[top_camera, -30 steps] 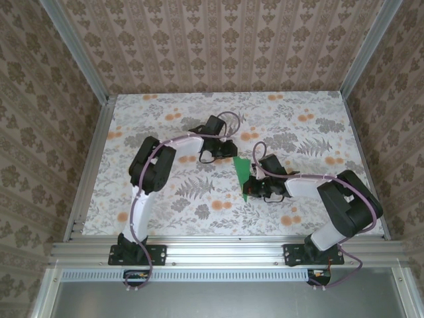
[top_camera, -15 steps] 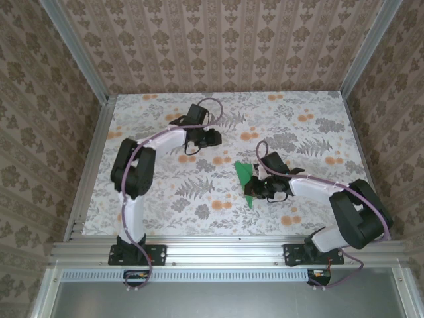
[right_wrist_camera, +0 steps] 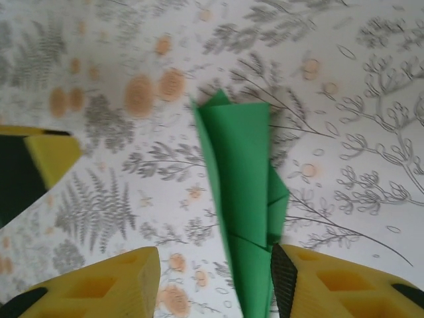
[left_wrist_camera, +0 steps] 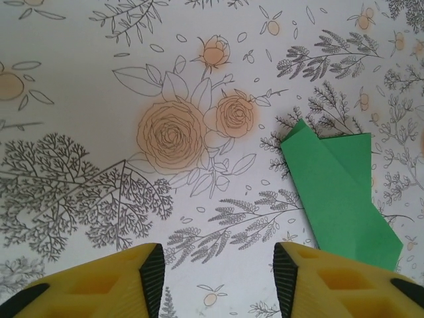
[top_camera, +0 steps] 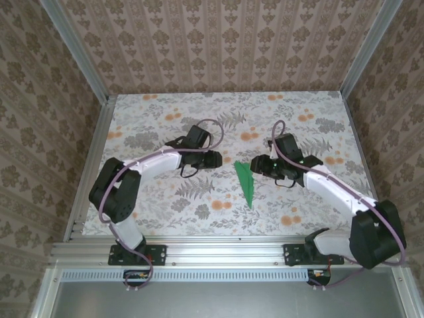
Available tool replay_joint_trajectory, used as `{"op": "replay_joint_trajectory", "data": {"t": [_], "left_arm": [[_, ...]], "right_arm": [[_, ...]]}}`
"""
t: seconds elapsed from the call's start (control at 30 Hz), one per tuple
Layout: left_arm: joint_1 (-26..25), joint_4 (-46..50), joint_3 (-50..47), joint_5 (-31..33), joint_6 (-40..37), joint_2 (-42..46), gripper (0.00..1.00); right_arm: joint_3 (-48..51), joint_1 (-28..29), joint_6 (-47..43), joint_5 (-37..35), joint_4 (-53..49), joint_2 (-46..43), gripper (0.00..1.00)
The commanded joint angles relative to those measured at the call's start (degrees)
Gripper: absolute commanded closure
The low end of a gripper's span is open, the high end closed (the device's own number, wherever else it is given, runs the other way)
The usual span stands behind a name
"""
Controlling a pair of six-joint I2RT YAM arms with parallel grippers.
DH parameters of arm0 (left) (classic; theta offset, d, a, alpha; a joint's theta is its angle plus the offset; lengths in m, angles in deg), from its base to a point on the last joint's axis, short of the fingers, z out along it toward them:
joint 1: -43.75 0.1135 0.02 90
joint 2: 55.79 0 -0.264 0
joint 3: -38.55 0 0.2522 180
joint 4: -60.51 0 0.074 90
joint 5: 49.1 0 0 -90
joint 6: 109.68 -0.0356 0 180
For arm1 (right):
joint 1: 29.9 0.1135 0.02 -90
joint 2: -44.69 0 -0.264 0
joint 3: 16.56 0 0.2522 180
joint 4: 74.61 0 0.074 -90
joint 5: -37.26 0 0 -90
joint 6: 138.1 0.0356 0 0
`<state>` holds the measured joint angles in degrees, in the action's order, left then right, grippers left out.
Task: Fold a paper plane with a square sheet of paper (pick it up from the middle)
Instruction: Turn over a paper plane at the center of the table.
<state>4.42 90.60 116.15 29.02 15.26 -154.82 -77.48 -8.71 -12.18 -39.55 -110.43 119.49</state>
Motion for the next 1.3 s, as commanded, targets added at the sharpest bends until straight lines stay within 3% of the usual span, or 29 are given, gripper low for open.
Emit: {"op": "replay_joint_trajectory", "data": {"t": [0.0, 0.13, 0.3, 0.63, 0.8, 0.97, 1.13, 1.27], "left_arm": [[-3.9, 0.8, -0.6, 3.2, 2.4, 2.3, 0.47], [-11.4, 6.2, 2.3, 9.4, 5.0, 0.9, 0.39], [-19.1, 14.6, 10.8, 16.1, 6.5, -3.8, 0.38], [-20.6, 20.8, 24.3, 14.6, 5.2, -16.2, 0.41], [-20.6, 24.6, 29.8, 15.4, 4.8, -20.8, 0.44], [-19.8, 25.8, 29.1, 16.3, 6.2, -21.1, 0.6], [-18.0, 20.9, 23.8, 14.4, 7.2, -16.8, 0.8], [-15.8, 14.5, 18.1, 10.9, 7.1, -12.8, 0.87]], "right_arm": [[-2.2, 0.0, -1.2, -2.2, -4.2, 3.8, 0.54], [-0.6, -0.8, 1.8, -2.7, -1.7, 4.5, 0.55], [3.4, -4.3, 6.6, -4.4, -0.4, 3.1, 0.49], [11.6, -10.1, 12.1, -9.1, 0.2, -4.8, 0.33], [13.0, -10.6, 11.6, -9.8, -0.4, -7.2, 0.3], [13.6, -10.7, 11.4, -9.5, -0.5, -7.4, 0.3], [12.8, -10.6, 10.3, -8.0, -0.2, -5.9, 0.3], [12.0, -10.0, 9.6, -6.8, -0.1, -4.4, 0.3]]}}
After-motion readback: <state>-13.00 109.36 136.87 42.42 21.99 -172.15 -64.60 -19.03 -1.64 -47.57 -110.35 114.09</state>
